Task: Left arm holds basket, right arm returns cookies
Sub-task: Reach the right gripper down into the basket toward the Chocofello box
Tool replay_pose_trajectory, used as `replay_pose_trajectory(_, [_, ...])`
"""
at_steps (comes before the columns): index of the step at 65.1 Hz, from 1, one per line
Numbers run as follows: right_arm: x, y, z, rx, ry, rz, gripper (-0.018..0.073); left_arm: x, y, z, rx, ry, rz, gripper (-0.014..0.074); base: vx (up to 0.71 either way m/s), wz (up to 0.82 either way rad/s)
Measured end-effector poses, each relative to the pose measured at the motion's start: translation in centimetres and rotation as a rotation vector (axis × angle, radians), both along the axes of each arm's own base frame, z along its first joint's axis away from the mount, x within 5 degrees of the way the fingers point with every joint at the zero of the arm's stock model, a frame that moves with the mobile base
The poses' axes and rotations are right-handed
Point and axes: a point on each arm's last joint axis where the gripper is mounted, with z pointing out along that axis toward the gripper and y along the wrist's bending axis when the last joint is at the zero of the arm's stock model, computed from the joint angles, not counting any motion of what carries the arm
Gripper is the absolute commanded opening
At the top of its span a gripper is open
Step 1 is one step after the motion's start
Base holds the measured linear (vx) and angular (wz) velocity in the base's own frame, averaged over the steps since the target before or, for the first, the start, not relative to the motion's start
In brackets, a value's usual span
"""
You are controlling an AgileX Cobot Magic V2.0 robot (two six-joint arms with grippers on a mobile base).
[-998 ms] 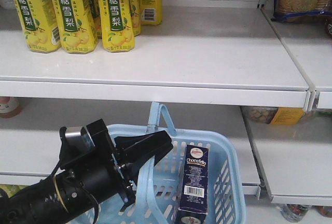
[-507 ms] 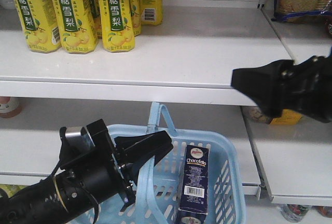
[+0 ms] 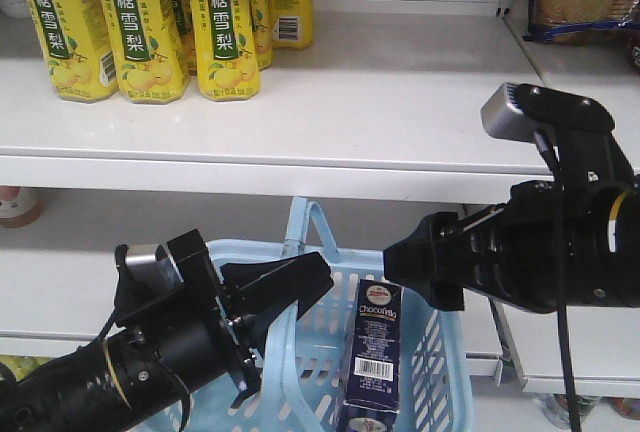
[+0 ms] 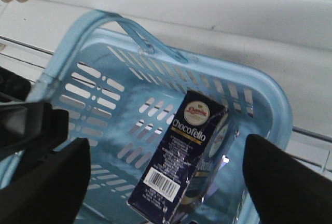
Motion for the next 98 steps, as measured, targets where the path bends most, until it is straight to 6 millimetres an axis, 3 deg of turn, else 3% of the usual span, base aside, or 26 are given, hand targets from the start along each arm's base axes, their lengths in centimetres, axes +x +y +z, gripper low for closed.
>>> replay_pose_trajectory(34, [1.1,1.6,-3.4,-0.022,0.292,-0.051,0.0566,0.0,0.0,0.0,-0.001,0.001,0.001,-0.0003,0.00,0.00])
replay_pose_trajectory(66, [2.0,2.2,-6.2,-0.048,0.353,-0.075,0.0566,0.0,0.0,0.0,-0.001,0.001,0.001,-0.0003,0.00,0.00])
replay_pose_trajectory(98, [2.8,3.3,-7.6,-0.052,0.339,-0.073,0.0566,0.0,0.0,0.0,-0.001,0.001,0.001,-0.0003,0.00,0.00])
